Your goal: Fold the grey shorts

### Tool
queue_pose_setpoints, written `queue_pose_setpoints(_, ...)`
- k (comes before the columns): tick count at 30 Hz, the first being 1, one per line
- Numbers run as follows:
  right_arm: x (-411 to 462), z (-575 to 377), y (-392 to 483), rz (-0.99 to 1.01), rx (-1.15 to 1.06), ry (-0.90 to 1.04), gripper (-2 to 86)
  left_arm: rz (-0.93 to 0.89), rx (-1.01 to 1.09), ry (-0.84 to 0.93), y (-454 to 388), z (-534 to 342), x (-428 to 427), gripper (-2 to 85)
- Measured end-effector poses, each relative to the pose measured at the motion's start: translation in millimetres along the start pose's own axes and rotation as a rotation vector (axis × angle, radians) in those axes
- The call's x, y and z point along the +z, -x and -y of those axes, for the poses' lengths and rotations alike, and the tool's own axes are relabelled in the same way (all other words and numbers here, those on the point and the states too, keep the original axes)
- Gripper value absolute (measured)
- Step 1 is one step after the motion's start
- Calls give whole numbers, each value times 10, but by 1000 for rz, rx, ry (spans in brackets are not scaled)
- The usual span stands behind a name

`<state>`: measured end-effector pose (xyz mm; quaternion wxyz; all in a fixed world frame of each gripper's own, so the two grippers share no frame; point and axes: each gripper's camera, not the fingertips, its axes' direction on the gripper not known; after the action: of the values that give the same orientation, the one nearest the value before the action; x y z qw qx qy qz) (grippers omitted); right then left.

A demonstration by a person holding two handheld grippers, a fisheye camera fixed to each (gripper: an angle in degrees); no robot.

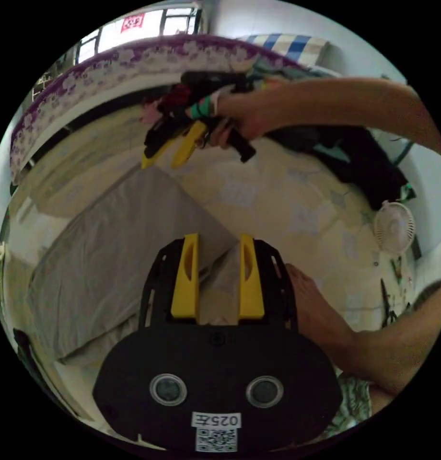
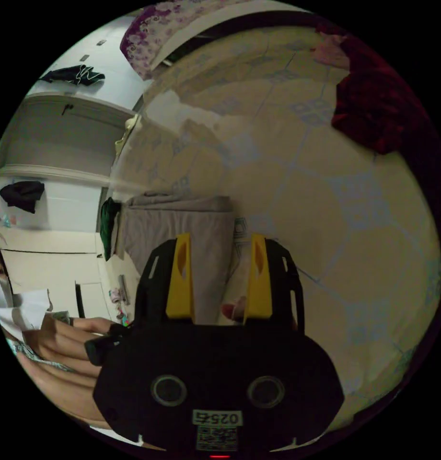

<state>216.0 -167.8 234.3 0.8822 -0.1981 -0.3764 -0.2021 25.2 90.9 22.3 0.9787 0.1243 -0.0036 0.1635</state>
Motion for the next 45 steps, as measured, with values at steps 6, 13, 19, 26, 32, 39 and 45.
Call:
queue_pose_setpoints(6,187,27,-49,-35,-42,-33,69,107,18,42,-165,-105,16,67)
queue_pose_setpoints(13,-247,-373,-597,63,19,-59,7,-323,-156,-21,377,-266,-187,5)
queue_pose_setpoints(19,-1460,-1039,-862,488,121,-231,20,-653,-83,-345,770,-251,-1192,-4)
queue_pose_setpoints(26,-939,-371,520,457,-194,-120,41,-520,-449,-535,2149,-1505,-2168,-6)
queue_pose_setpoints(32,669,134,519,462,-132,-24,125,-245,-993,-287,3038,-2835,-1788,56)
queue_pose_setpoints(39,50,-298,-89,269,-91,-189,171,-465,-1179,-199,2994,-3279,-1748,91)
queue_pose_setpoints(45,-43,-728,-741,227,119,-128,189,-375,-1218,-219,3143,-3175,-1792,97)
